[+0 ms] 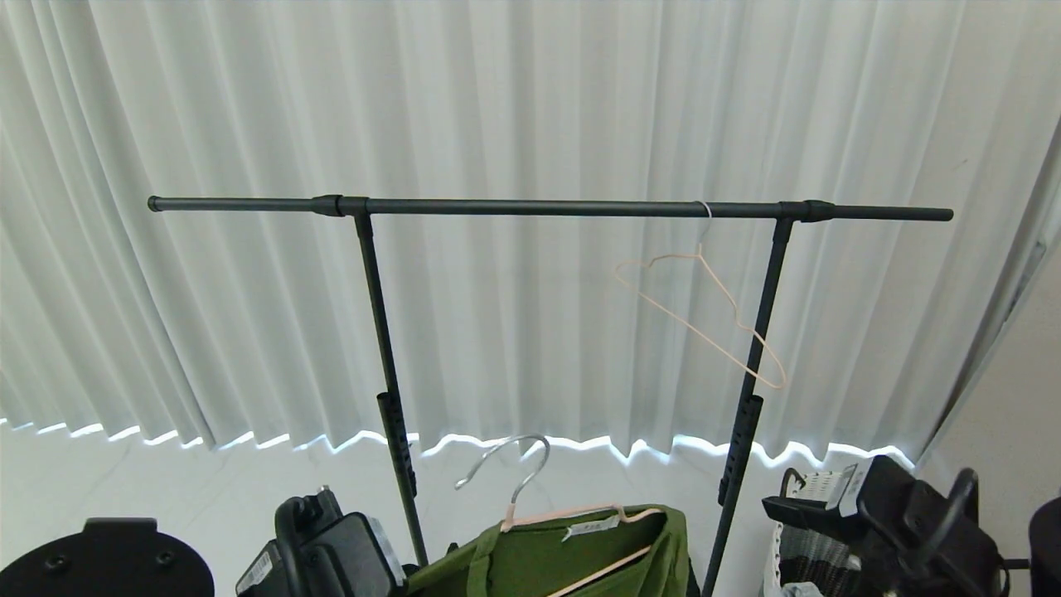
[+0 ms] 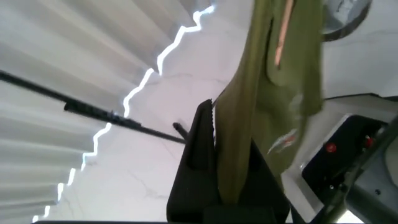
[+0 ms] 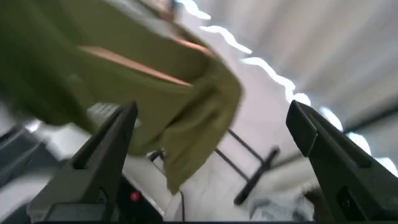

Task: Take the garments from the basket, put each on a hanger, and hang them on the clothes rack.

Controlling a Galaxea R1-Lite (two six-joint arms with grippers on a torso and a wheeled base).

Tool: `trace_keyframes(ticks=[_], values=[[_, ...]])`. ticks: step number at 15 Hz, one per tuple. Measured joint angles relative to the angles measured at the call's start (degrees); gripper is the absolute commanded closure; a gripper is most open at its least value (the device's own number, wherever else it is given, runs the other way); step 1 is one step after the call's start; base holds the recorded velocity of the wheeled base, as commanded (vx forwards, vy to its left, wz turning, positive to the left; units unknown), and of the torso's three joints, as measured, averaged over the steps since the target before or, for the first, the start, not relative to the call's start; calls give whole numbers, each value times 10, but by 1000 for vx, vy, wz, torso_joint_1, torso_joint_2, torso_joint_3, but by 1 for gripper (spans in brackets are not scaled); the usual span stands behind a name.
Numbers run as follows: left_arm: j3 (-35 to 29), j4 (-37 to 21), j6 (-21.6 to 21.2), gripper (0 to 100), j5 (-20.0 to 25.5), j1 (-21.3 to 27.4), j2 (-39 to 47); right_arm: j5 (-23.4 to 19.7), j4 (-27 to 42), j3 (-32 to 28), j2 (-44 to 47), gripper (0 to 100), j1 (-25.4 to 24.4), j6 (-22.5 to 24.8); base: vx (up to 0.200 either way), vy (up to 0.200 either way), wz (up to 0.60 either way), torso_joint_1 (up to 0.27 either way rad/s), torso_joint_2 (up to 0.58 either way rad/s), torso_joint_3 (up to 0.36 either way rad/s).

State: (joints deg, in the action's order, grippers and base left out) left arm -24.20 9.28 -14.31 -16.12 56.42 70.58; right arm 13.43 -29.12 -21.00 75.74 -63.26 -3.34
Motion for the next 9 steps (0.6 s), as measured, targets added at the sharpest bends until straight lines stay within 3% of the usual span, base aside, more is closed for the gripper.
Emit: trace_keyframes(ticks=[4,7,9], values=[[1,32,-9,100,64,42,0,-133,12,-17,-4,0,-1,150,0,0,0,0,0,0],[1,51,-39,100,105,53,-1,-198,56,-32,3,0,-4,190,0,0,0,0,0,0],[2,81,-58,100,136,55,-3,-210,60,-34,5,0,-6,192,0,0,0,0,0,0]])
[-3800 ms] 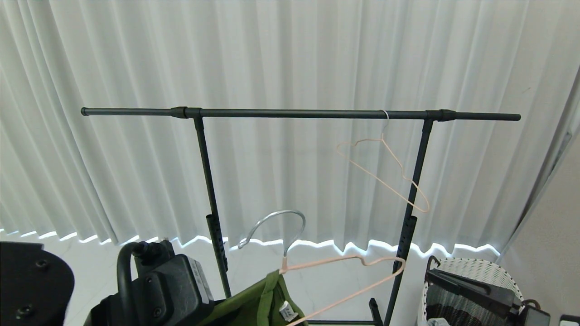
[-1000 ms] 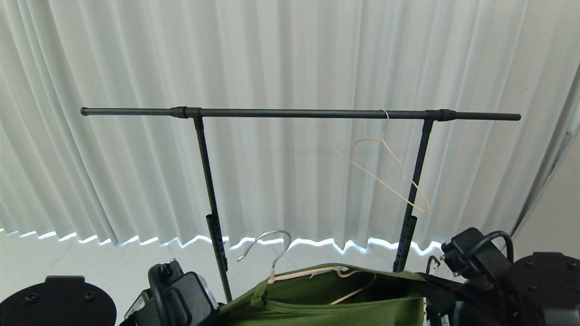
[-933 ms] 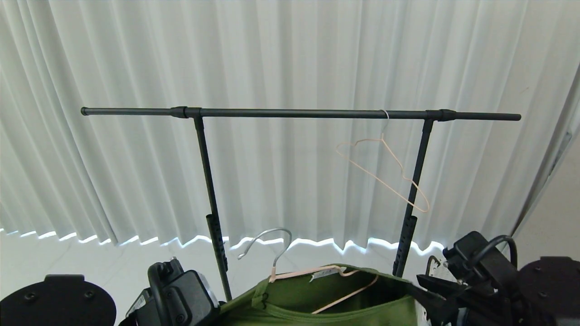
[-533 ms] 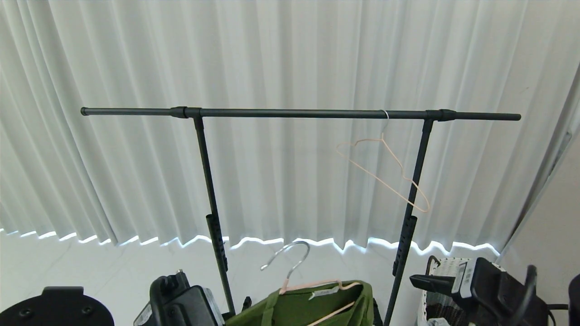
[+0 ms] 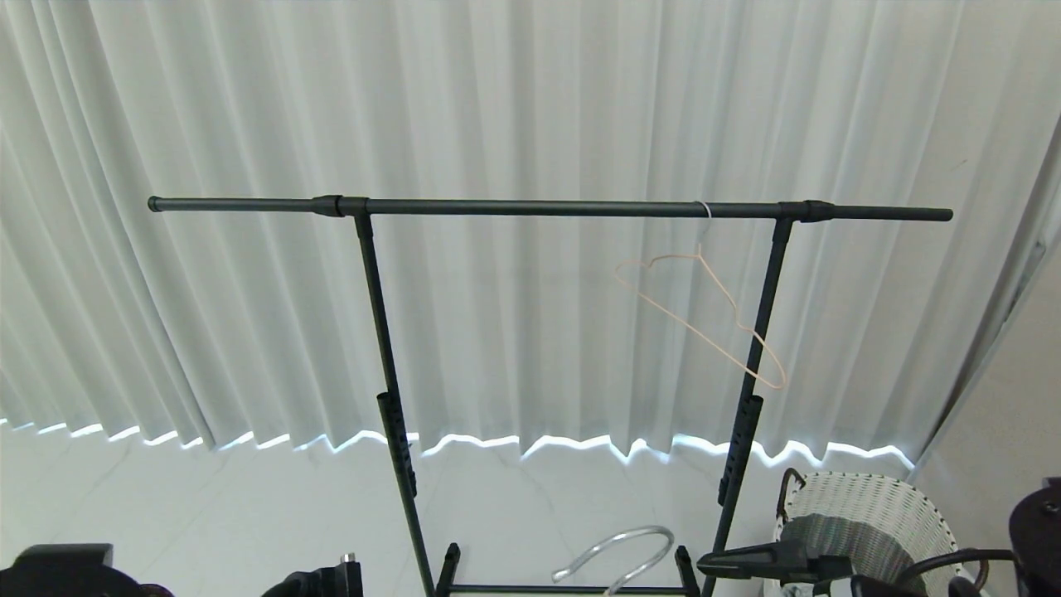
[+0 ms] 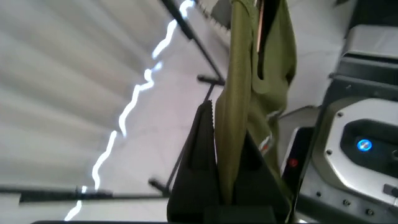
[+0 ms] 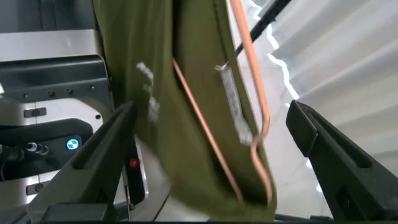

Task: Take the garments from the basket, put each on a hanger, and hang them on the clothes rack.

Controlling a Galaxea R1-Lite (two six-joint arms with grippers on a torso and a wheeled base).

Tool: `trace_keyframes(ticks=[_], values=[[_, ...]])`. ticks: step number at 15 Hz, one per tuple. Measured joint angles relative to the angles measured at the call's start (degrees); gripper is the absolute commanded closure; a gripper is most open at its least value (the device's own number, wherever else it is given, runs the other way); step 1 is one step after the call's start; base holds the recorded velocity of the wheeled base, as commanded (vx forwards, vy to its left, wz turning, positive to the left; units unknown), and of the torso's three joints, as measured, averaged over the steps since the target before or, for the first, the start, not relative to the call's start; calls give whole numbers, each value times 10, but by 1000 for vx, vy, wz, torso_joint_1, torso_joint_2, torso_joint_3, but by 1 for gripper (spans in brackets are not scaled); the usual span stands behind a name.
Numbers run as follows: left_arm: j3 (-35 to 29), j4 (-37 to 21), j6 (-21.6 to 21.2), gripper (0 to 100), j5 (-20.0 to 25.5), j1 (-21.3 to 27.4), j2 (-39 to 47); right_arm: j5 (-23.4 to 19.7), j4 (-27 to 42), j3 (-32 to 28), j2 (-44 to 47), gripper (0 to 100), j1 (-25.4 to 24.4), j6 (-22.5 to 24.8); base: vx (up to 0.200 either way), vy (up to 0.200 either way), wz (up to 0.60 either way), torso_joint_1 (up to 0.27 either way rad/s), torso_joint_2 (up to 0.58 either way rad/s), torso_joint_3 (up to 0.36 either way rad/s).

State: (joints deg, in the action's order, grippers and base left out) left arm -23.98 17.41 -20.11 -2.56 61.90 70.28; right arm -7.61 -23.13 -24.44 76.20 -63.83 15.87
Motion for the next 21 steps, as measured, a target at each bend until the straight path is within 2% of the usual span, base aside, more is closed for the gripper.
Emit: trace_keyframes(ticks=[2,5,21], values=[[-1,32,-31,100,30,1,-1,-9,0,-2,1,0,-1,0,0,0,0,0,0,0],[-3,39,-57,100,39,2,-2,-23,0,-7,5,0,-1,-1,0,0,0,0,0,0],[-2,57,-61,100,39,3,-3,-7,0,-8,19,0,12,-9,0,0,0,0,0,0]])
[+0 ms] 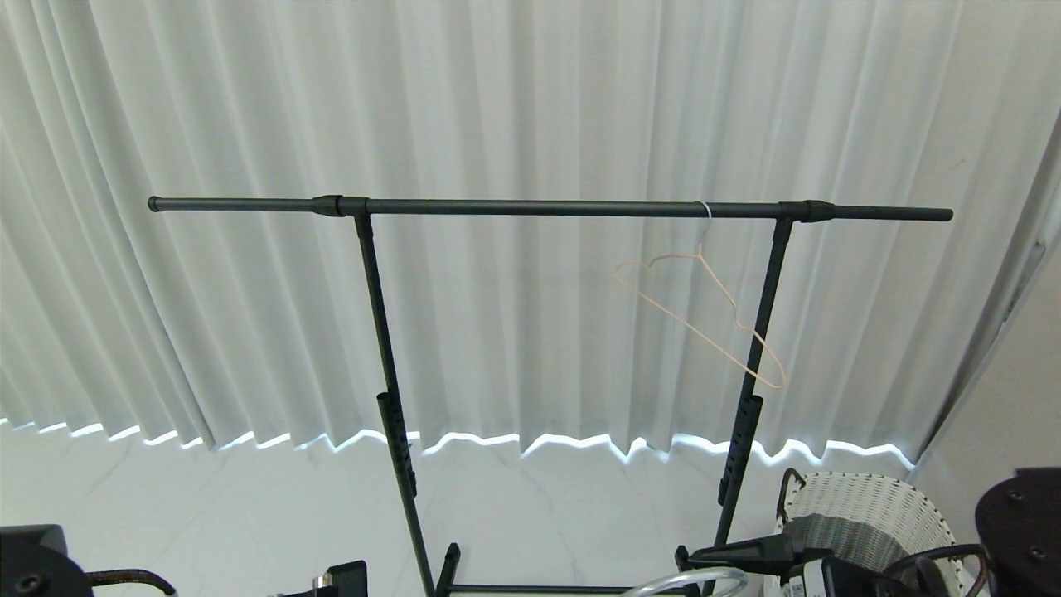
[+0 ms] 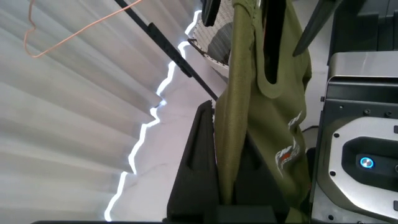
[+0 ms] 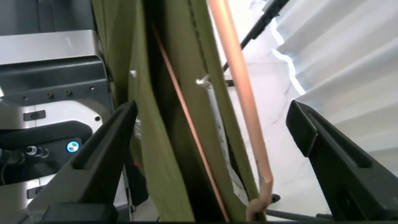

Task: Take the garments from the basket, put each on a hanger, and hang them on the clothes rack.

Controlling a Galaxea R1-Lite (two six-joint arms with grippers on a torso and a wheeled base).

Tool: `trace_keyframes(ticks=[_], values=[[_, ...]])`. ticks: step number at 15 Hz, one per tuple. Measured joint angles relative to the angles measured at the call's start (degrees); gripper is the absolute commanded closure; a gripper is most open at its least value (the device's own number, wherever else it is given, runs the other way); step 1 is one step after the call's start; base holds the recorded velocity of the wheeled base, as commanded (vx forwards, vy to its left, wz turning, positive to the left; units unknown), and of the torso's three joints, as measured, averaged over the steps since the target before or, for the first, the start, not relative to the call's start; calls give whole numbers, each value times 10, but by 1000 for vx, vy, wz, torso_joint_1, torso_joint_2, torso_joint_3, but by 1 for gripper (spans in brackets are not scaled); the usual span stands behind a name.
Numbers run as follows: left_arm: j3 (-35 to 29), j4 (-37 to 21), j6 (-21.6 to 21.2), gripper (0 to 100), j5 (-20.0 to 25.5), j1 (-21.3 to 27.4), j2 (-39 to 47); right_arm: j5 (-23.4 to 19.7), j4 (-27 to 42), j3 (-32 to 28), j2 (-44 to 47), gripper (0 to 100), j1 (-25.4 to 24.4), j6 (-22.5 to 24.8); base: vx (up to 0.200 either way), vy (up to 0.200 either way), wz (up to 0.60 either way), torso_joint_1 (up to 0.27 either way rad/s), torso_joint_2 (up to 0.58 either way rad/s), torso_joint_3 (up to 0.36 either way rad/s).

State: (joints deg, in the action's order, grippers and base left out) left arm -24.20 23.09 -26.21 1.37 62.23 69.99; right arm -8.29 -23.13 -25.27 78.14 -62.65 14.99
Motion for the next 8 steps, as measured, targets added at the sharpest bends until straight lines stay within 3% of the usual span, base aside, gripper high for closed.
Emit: trace_keyframes(ticks=[1,2,8], values=[[0,0,0,100,0,0,0,0,0,0,0,0,1,0,0,0,0,0,0,0],[0,0,0,100,0,0,0,0,0,0,0,100,3,0,0,0,0,0,0,0],[-1,0,-1,100,1,1,0,13,0,2,0,100,6,0,0,0,0,0,0,0]])
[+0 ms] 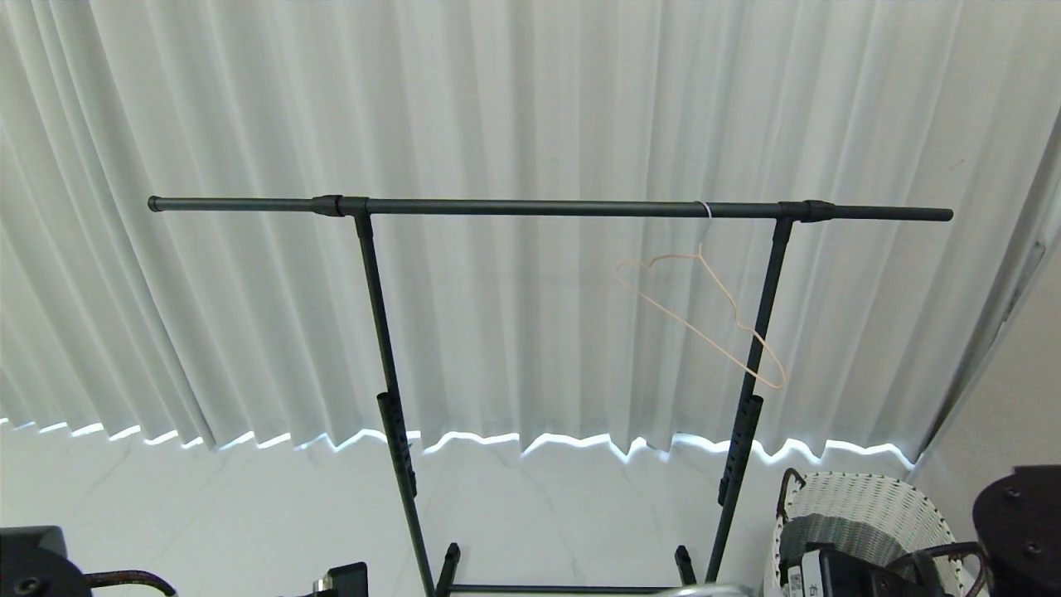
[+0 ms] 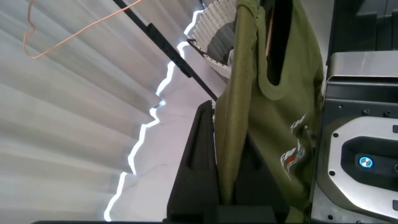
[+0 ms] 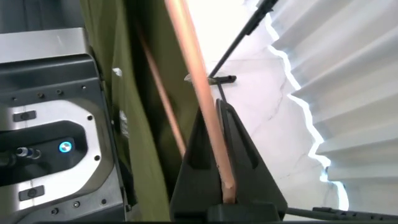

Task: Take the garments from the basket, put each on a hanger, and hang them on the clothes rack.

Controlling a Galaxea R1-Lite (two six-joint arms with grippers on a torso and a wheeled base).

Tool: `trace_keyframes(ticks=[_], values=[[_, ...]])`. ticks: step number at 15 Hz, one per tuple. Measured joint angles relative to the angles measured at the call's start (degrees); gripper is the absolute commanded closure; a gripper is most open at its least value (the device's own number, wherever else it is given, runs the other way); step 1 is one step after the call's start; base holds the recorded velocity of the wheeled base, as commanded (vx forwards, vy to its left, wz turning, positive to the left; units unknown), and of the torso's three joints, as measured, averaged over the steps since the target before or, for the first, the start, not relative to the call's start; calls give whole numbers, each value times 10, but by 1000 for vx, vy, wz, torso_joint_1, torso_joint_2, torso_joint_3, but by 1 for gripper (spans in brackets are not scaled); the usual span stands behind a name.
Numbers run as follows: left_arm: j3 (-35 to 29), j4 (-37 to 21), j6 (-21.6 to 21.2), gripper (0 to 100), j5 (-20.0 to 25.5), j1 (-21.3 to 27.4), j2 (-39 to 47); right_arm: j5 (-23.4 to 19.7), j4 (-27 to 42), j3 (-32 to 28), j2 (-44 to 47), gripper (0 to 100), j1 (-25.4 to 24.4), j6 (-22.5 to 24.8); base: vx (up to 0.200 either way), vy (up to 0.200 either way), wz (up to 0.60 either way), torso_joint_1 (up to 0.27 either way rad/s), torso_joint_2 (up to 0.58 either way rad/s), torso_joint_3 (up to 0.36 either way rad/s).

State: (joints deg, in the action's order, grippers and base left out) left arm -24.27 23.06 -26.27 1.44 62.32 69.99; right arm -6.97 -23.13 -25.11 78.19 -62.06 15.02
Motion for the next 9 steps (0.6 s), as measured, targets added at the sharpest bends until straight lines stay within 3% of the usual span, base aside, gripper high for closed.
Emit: trace_keyframes(ticks=[3,4,9], values=[[0,0,-8,100,-1,0,0,5,-1,0,-1,100,1,0,0,0,0,0,0,0],[0,1,-11,0,-1,0,0,6,-1,0,-1,100,1,0,0,0,0,0,0,0],[5,2,-8,0,-5,-14,2,6,2,-2,-11,100,15,-1,0,0,0,0,0,0]])
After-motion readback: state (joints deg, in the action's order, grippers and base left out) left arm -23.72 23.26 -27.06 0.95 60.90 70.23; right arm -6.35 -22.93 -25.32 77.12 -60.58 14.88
